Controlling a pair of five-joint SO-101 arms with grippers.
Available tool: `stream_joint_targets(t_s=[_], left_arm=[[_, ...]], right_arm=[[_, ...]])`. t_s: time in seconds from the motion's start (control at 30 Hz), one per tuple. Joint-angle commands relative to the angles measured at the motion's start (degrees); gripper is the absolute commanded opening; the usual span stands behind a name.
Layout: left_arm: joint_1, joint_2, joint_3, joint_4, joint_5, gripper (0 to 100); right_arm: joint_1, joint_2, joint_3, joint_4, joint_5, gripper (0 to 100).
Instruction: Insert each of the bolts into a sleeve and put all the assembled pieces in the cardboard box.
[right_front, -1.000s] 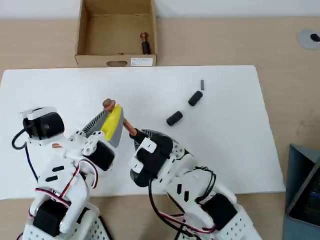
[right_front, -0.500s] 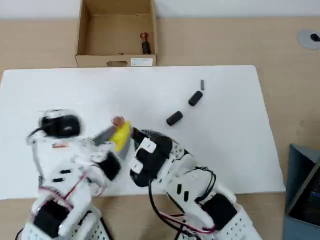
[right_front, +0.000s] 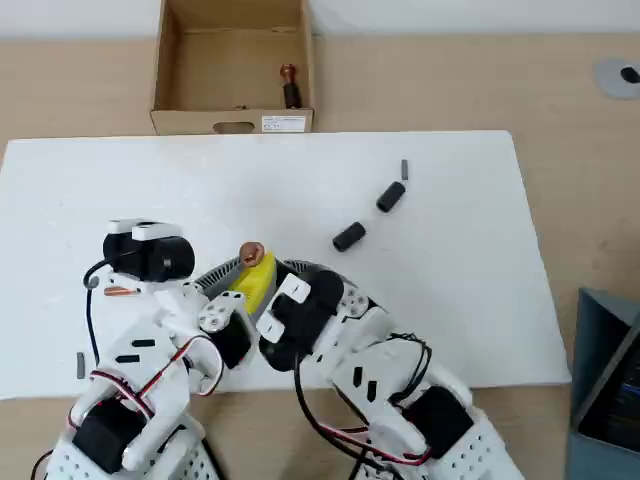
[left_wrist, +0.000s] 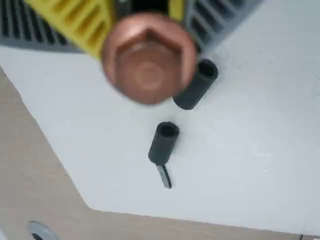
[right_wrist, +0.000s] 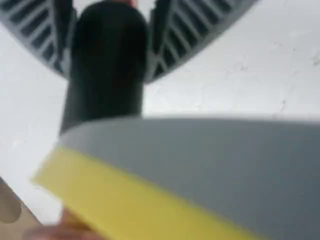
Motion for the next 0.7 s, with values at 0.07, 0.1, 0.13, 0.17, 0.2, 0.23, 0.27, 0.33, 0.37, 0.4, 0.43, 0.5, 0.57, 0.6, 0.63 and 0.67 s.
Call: stream_joint_targets(t_s=[0.07, 0.1, 0.13, 0.17, 0.2, 0.23, 0.27, 0.33, 0.37, 0.4, 0.43, 0.5, 0.57, 0.6, 0.63, 0.67], left_arm=[[1.6, 0.0, 0.3, 5.5, 1.5, 12], [1.3, 0.0, 0.2, 6.0, 2.3, 14], [0.8, 0.0, 0.2, 6.5, 2.8, 15], [0.4, 0.0, 0.2, 6.9, 2.9, 15], [-0.1, 0.0, 0.2, 7.0, 2.8, 16], [-0.6, 0.0, 0.2, 7.1, 2.8, 16], [-1.1, 0.0, -0.4, 7.1, 2.8, 16], [-1.5, 0.1, -2.1, 7.2, 2.8, 16], [-1.5, 0.1, -3.0, 7.1, 2.8, 16], [-1.5, 0.1, -3.8, 7.1, 2.8, 16], [-1.5, 0.1, -4.4, 7.1, 2.8, 16], [-1.5, 0.2, -4.9, 7.2, 2.8, 16], [-1.5, 0.2, -5.0, 7.2, 2.7, 16], [-1.5, 0.2, -5.1, 7.2, 2.7, 16], [-1.5, 0.2, -5.3, 7.2, 2.8, 16], [-1.6, 0.2, -5.8, 7.2, 2.8, 16]], right_arm=[[-0.8, -6.5, -2.6, -1.4, 0.7, 0.9], [-0.8, -6.5, -2.5, -1.4, 0.7, 0.9], [-0.8, -6.5, -2.2, -1.4, 0.7, 0.9], [-0.8, -6.5, -2.1, -1.4, 0.7, 0.9], [-0.8, -6.5, -2.0, -1.4, 0.7, 0.9], [-0.8, -6.5, -2.0, -1.4, 0.7, 0.9], [-0.8, -6.5, -1.9, -1.4, 0.7, 0.9], [-0.8, -6.5, -1.5, -1.4, 0.7, 0.9], [-0.8, -6.5, -1.2, -1.4, 0.7, 0.9], [-0.8, -6.5, -1.0, -1.4, 0.7, 0.9], [-0.8, -6.5, -0.9, -1.4, 0.7, 0.9], [-0.8, -6.5, -0.6, -1.4, 0.7, 0.9], [-0.8, -6.5, -0.5, -1.4, 0.7, 0.9], [-0.8, -6.5, -0.5, -1.4, 0.7, 0.9], [-0.8, -6.5, -0.5, -1.4, 0.7, 0.9], [-0.8, -6.5, -0.5, -1.4, 0.7, 0.9]])
